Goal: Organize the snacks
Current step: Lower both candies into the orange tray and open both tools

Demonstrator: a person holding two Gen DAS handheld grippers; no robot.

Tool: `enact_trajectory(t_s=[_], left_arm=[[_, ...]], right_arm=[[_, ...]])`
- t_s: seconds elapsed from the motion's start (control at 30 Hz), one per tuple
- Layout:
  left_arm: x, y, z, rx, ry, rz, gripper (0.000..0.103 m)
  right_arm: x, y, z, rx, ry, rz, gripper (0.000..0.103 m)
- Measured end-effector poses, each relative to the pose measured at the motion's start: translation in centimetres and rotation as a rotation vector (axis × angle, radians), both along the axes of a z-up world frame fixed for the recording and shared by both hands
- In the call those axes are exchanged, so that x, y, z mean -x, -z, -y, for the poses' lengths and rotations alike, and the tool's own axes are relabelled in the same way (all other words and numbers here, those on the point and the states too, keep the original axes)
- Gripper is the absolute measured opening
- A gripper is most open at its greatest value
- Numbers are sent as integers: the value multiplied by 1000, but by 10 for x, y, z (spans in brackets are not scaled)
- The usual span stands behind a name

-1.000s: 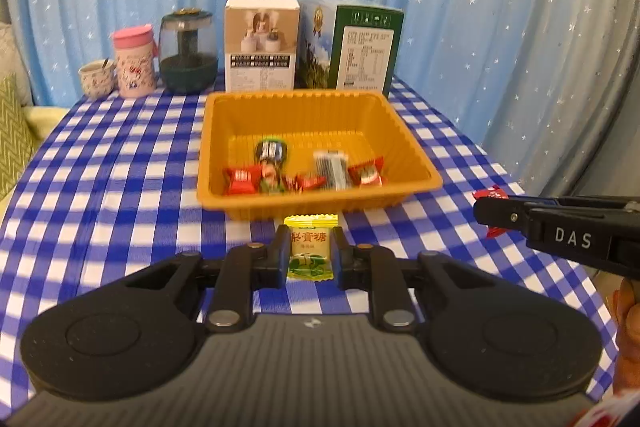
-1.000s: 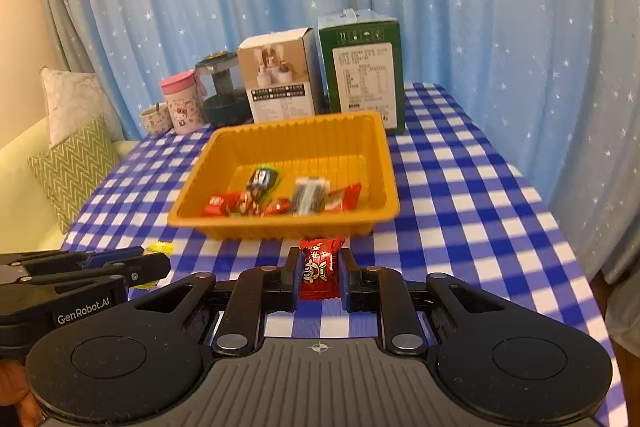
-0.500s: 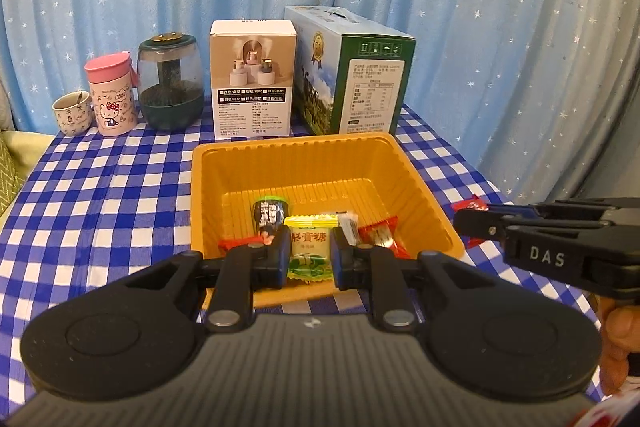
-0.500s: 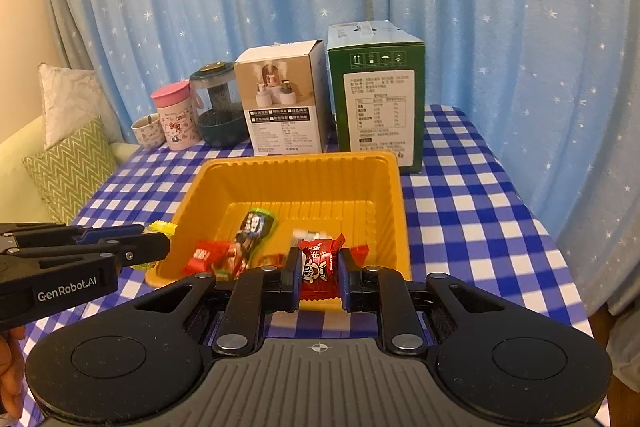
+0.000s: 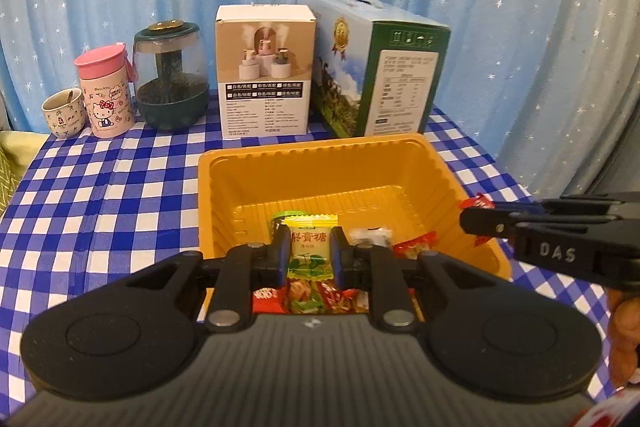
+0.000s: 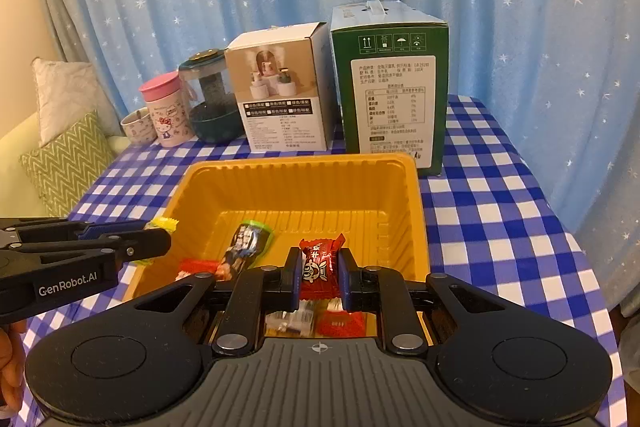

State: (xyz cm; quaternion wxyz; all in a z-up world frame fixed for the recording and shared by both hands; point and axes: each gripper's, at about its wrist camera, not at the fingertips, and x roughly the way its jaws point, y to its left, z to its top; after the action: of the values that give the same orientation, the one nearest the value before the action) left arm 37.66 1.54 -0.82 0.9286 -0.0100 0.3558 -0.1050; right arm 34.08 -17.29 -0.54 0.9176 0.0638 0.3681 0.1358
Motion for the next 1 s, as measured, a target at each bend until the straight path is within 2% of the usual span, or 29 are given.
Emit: enact_trajectory(t_s=[0.4, 0.53, 0.57, 0.6, 0.63, 0.83, 1.0], left_arm=[[-33, 18, -1, 17, 4, -34, 18], [-40, 18, 2, 45, 8, -29, 19], [-41, 17, 2, 43, 4, -23, 23], [-41, 17, 2, 42, -1, -16, 35], [-41, 17, 1, 48, -5, -11, 38], [-35, 20, -6, 25, -15, -18, 40], [-29, 26, -10, -12, -23, -24, 47]], right_arm=[[-29, 18, 1, -29, 14, -22, 19], [-34, 21, 1, -33, 17, -25, 19], [-35, 21, 1, -34, 18, -25, 19], [-35, 22, 1, -35, 19, -25, 19], [-36, 23, 2, -37, 20, -27, 19], [-34, 28, 5, -40, 23, -42, 19], [-35, 27, 6, -58, 27, -48, 19]])
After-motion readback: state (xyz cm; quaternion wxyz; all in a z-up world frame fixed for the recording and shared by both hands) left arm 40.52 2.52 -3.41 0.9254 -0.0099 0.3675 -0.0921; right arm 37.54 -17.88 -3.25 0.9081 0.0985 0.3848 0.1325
